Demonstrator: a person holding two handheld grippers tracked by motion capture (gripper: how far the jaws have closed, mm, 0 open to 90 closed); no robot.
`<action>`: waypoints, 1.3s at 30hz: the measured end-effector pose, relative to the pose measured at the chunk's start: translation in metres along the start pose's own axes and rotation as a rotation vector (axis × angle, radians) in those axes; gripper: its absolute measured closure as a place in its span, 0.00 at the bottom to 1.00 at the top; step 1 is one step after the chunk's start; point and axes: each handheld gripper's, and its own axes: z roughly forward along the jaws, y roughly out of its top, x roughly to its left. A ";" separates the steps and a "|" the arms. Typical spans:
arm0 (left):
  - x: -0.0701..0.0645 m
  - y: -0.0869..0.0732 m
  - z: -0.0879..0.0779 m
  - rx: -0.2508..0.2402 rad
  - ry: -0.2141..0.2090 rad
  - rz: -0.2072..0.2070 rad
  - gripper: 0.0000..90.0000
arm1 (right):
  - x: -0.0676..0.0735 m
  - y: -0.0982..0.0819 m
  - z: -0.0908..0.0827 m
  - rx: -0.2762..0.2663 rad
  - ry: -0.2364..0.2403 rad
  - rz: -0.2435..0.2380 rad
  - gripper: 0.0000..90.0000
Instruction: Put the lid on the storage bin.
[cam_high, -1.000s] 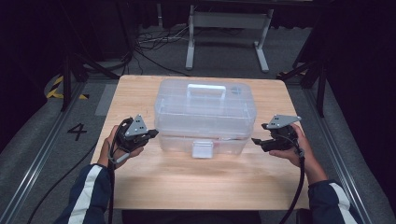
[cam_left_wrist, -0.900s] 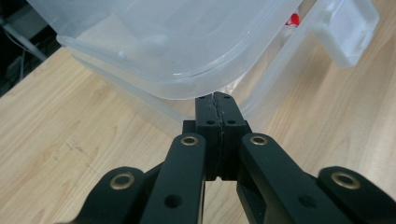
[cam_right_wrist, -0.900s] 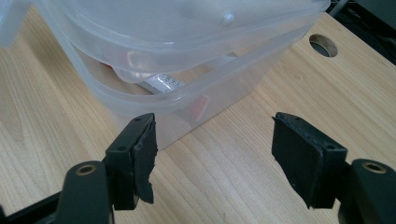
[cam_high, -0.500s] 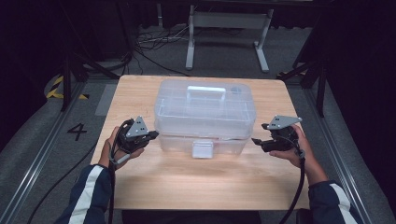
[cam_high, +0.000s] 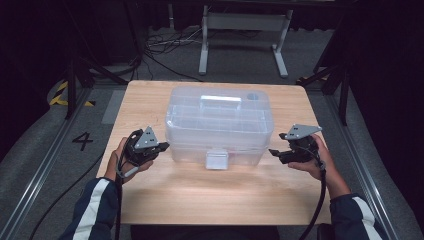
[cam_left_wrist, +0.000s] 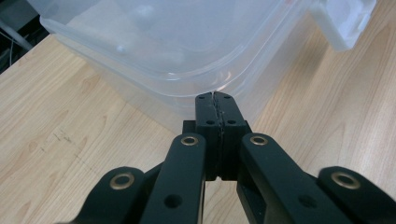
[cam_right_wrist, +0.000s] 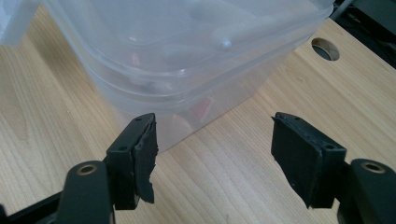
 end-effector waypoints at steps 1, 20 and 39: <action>0.000 -0.001 0.001 0.006 -0.001 -0.001 1.00 | 0.000 0.000 0.000 0.001 -0.001 -0.001 0.36; -0.003 -0.006 0.000 0.033 0.009 0.013 0.95 | 0.003 -0.001 -0.001 0.013 -0.004 -0.013 0.36; -0.009 -0.033 0.001 0.126 0.098 0.010 0.61 | 0.006 -0.015 -0.006 0.075 -0.055 -0.045 0.35</action>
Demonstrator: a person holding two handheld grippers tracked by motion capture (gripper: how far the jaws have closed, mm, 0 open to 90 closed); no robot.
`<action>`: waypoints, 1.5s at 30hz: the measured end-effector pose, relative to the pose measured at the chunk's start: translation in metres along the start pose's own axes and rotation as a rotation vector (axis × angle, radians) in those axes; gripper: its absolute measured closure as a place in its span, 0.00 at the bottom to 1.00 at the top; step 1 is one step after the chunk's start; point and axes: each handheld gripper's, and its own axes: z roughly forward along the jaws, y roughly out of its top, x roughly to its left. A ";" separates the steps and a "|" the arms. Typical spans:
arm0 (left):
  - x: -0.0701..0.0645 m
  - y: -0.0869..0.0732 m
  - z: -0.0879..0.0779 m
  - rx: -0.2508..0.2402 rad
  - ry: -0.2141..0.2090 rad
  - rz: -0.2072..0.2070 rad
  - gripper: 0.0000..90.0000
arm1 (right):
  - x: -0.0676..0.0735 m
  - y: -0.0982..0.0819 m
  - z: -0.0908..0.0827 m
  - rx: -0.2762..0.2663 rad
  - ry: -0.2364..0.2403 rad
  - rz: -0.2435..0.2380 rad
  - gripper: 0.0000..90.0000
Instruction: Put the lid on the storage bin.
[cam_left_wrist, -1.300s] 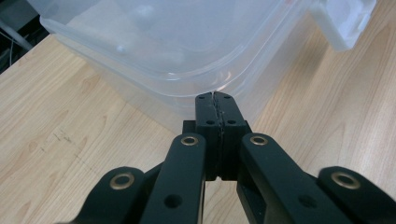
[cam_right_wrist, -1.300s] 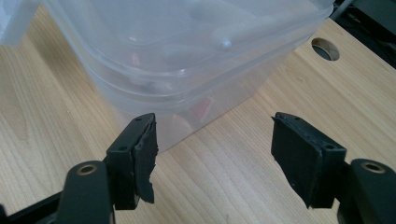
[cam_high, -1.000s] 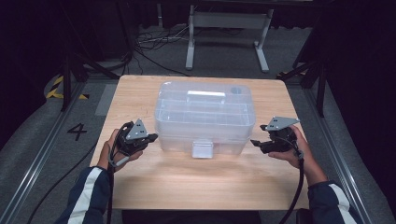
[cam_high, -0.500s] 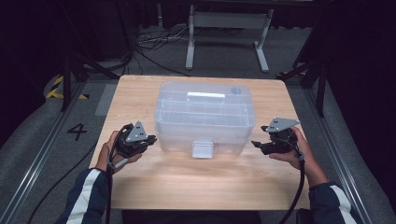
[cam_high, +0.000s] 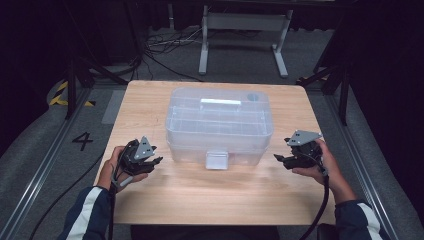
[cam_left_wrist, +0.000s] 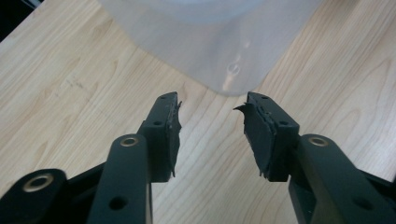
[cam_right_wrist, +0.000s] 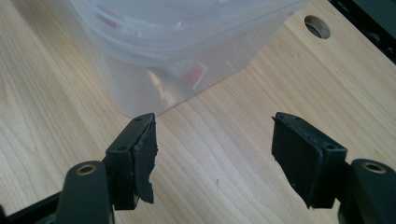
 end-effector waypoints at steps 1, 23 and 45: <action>0.000 -0.002 0.000 0.006 0.006 0.002 0.60 | 0.000 -0.001 0.000 0.006 -0.002 0.000 0.35; 0.000 -0.055 0.007 0.128 0.003 -0.059 0.35 | -0.007 -0.037 -0.009 0.086 -0.030 0.029 0.34; 0.003 -0.089 -0.004 0.011 -0.064 -0.204 0.23 | 0.003 -0.107 -0.025 0.050 -0.090 0.160 0.31</action>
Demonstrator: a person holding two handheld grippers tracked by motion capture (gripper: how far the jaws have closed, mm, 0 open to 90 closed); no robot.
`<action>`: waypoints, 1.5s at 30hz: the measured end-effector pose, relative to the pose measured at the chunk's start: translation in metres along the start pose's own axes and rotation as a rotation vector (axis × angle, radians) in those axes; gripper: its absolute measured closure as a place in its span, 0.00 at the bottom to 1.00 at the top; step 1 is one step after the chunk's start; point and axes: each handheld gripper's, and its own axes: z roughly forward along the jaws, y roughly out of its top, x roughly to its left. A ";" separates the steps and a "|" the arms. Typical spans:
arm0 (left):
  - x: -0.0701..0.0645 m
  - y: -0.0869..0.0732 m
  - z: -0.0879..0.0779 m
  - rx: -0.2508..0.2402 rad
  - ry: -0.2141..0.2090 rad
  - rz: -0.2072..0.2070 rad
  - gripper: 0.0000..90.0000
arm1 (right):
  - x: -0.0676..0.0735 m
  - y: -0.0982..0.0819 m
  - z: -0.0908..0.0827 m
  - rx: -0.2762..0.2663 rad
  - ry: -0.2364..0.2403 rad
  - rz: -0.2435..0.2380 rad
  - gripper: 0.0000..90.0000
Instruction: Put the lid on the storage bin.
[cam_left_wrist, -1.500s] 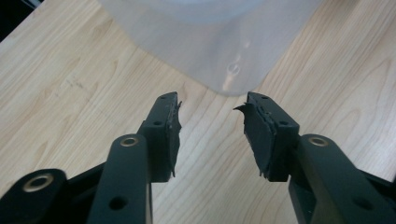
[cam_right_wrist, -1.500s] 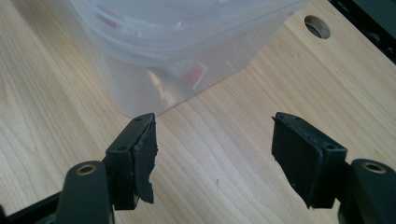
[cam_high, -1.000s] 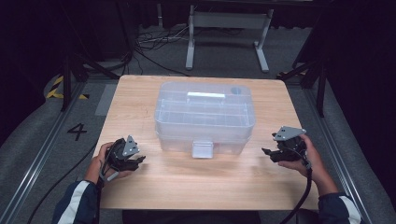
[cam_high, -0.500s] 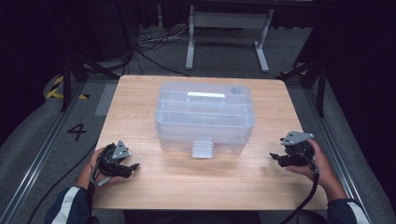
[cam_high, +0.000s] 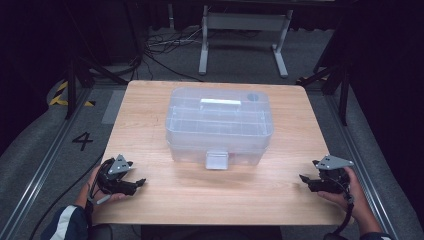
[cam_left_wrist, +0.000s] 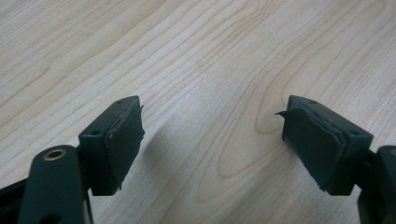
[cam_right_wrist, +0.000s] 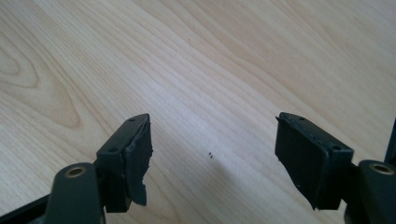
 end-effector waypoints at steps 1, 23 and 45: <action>0.000 -0.001 0.000 -0.006 0.000 -0.011 0.23 | -0.001 -0.005 0.000 -0.004 0.010 0.023 0.30; 0.002 -0.013 -0.004 -0.031 -0.019 -0.103 0.21 | -0.011 -0.049 0.006 -0.085 0.061 0.280 0.21; 0.001 -0.013 -0.003 -0.025 -0.020 -0.106 0.18 | -0.011 -0.045 0.010 -0.075 0.047 0.289 0.17</action>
